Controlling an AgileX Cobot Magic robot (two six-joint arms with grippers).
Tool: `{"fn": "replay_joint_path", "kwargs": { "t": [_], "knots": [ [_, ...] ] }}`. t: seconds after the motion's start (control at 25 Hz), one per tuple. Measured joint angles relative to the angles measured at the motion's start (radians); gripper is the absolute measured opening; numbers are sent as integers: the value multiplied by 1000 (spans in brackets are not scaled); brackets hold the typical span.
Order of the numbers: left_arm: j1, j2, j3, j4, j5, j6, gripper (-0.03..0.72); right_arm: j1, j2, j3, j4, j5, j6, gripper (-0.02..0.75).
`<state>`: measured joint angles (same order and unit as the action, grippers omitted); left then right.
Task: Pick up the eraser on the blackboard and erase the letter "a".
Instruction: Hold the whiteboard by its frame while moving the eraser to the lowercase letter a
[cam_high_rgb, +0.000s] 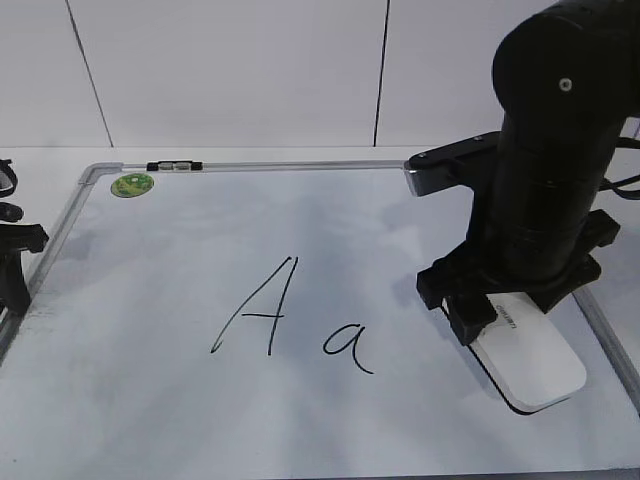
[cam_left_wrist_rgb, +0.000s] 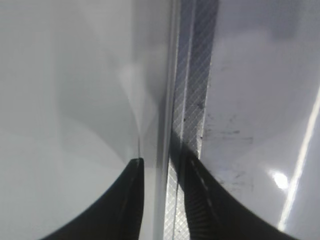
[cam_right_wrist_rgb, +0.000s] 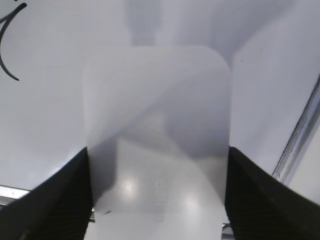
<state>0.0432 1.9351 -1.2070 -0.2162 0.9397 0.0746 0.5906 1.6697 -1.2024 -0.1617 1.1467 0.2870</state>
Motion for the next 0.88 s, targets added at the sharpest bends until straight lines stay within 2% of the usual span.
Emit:
{"fn": "replay_joint_path", "kwargs": {
  "t": [0.24, 0.44, 0.88],
  "knots": [
    [0, 5, -6, 0, 9, 0, 190, 0, 0, -2, -5, 0, 0, 550],
    [0, 7, -8, -6, 13, 0, 28, 0, 0, -3, -6, 0, 0, 550],
    [0, 7, -8, -5, 15, 3, 17, 0, 79, -17, 8, -4, -23, 550]
  ]
}}
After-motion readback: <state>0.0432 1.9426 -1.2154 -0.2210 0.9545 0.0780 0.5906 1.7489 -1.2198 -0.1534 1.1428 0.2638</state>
